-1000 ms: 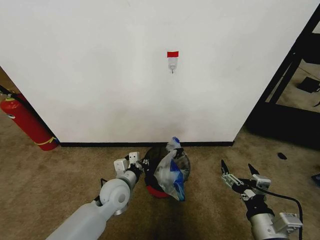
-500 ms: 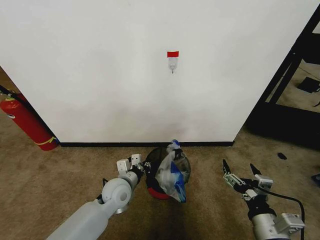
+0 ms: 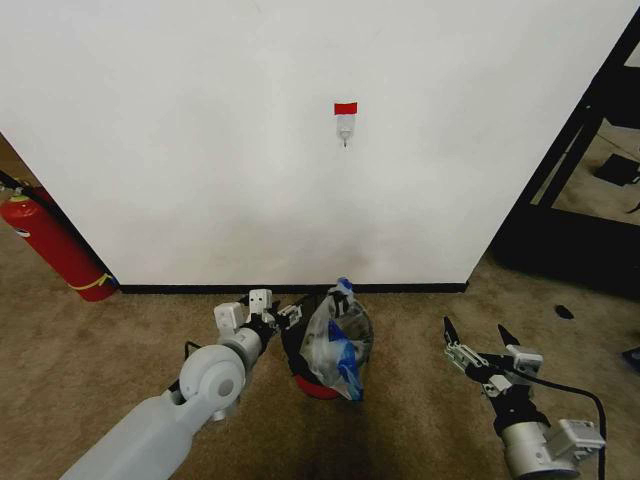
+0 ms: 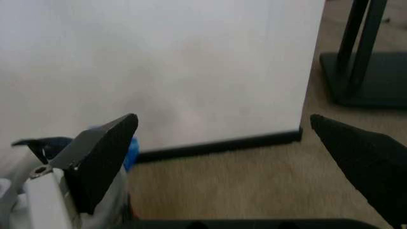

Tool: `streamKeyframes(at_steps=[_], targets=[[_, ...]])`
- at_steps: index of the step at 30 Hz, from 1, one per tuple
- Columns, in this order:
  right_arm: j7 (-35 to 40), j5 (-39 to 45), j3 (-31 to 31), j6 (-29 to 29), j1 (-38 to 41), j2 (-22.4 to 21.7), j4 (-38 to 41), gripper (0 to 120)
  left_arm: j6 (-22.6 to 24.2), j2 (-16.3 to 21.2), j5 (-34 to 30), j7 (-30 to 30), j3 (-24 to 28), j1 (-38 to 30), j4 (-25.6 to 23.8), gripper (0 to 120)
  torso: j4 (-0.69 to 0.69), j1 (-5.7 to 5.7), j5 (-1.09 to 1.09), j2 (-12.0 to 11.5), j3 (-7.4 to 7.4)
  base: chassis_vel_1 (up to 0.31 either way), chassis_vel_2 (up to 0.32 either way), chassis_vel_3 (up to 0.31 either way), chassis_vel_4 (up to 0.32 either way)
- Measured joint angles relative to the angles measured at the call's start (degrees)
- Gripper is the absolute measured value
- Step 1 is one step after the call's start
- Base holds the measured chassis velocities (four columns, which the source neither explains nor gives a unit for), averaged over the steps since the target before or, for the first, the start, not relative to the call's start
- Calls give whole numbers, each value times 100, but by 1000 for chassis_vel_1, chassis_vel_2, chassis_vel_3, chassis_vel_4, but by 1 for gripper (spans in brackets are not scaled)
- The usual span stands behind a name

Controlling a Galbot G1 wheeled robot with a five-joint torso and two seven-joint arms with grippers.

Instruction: Pick up the garbage bag from the wall and place it over the trash bin.

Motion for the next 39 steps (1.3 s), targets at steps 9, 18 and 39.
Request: streamKeyframes(at_steps=[9,18,39], targets=[[98,175,-531,-720,1139,-559,-494,100,-160,221,756,2,-177,668,-868,100,8,0,2,0,0,0,0,0,0],[-106,431,-1143,-1076,2000,-570,-1236,100,-171,506,853,114,-51,629,-1229,100,4,0,1,0,0,0,0,0,0],[176,1192,-2899,-1682,4056,-208,-2394,100,-141,593,937,111,-123,585,-1252,100,1,0,0,0,0,0,0,0,0]])
